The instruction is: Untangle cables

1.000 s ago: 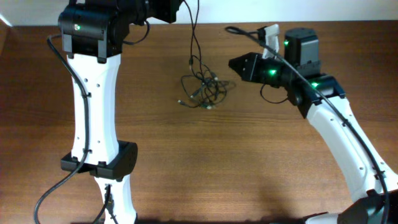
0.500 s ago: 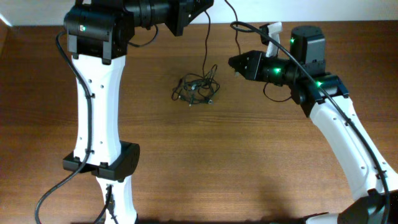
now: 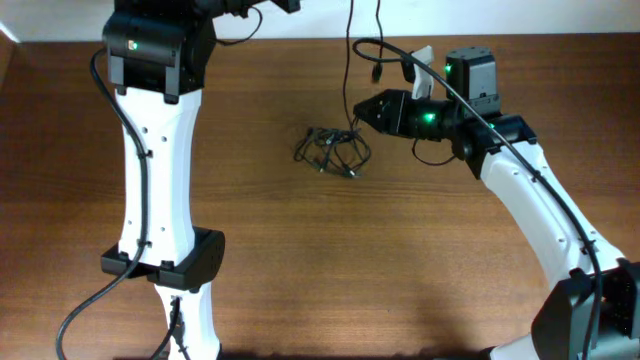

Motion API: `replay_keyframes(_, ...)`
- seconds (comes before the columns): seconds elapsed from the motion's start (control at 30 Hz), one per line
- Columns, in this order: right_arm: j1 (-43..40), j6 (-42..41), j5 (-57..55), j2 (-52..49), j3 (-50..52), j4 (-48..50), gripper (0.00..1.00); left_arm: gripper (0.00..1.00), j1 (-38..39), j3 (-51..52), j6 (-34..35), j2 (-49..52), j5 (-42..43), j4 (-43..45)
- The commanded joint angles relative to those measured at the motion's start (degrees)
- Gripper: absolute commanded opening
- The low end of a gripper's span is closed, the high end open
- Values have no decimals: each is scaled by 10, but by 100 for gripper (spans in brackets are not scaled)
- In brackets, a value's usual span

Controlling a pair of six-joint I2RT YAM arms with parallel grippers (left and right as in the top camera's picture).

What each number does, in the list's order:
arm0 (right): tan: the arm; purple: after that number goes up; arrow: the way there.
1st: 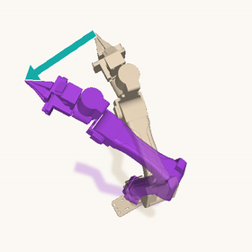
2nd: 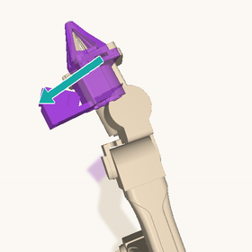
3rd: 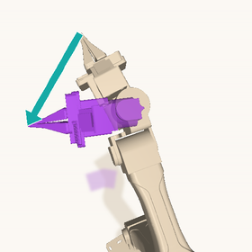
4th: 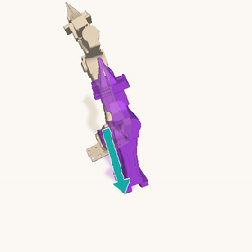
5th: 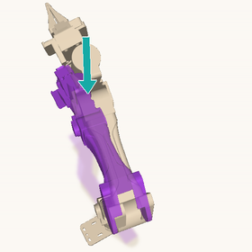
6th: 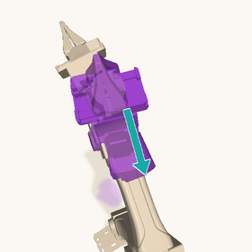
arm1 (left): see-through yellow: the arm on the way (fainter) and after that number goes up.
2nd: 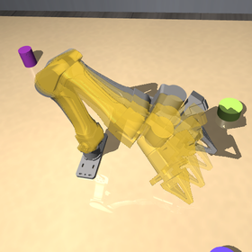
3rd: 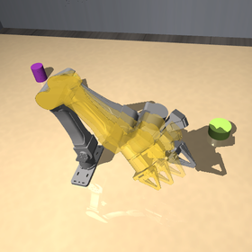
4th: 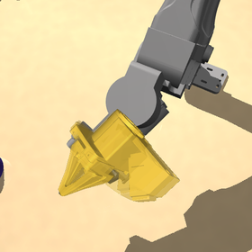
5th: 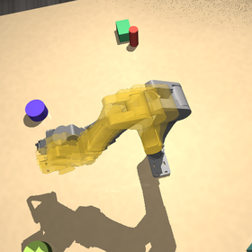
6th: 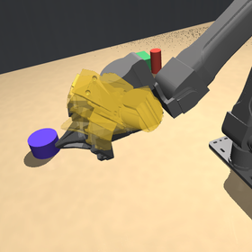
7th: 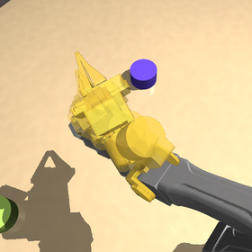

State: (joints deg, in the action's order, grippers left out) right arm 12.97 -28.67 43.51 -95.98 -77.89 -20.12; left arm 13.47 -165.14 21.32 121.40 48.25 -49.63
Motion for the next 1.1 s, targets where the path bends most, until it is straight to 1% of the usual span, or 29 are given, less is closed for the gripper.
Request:
replay_keyframes(0.0, 10, 37, 10, -11, -4, 3, 47, 0, -1, -10, 65, -3, 7, 26)
replay_keyframes(0.1, 21, 61, 10, -11, -4, 9, 51, 0, -1, -10, 94, -3, -3, 32)
replay_keyframes(0.13, 24, 73, 10, -11, -4, 11, 56, 0, -1, -10, 103, -3, -3, 36)
replay_keyframes(0.17, 28, 80, 9, -11, -4, 12, 58, 0, -1, -10, 115, -3, -2, 37)
replay_keyframes(0.23, 33, 101, 9, -11, -4, 20, 59, 0, -1, -10, 147, -3, -2, 37)
replay_keyframes(0.33, 43, 109, -3, -12, -4, 40, 59, 0, -1, -10, 185, -3, 12, 37)
replay_keyframes(0.43, 55, 109, -62, -12, -4, 50, 59, 0, -1, -10, 196, -3, 37, 37)
replay_keyframes(0.57, 67, 109, -93, -14, -4, 65, 59, 0, -1, -10, 208, -3, 52, 38)
replay_keyframes(0.6, 71, 108, -97, -16, -4, 71, 54, 0, -1, -10, 212, -3, 52, 38)
replay_keyframes(0.63, 73, 108, -97, -19, -4, 76, 46, 0, -1, -10, 211, -3, 52, 42)
replay_keyframes(0.7, 73, 106, -97, -19, -4, 71, 24, 0, -8, -10, 204, -3, 42, 42)
replay_keyframes(0.73, 73, 101, -97, -19, -4, 69, 16, 0, -16, -10, 185, -3, 36, 42)
replay_keyframes(0.8, 72, 90, -97, -17, -4, 66, 4, 0, -33, -10, 142, -3, 15, 35)
replay_keyframes(0.9, 72, 87, -98, -1, -5, 44, 4, 0, -66, -10, 94, -3, -59, -35)
replay_keyframes(0.97, 73, 82, -115, 18, -5, 22, 4, 0, -83, -10, 61, -3, -134, -93)
replay_keyframes(1.07, 73, 83, -156, 54, -5, -23, 4, 0, -92, -9, 29, -2, -242, -159)
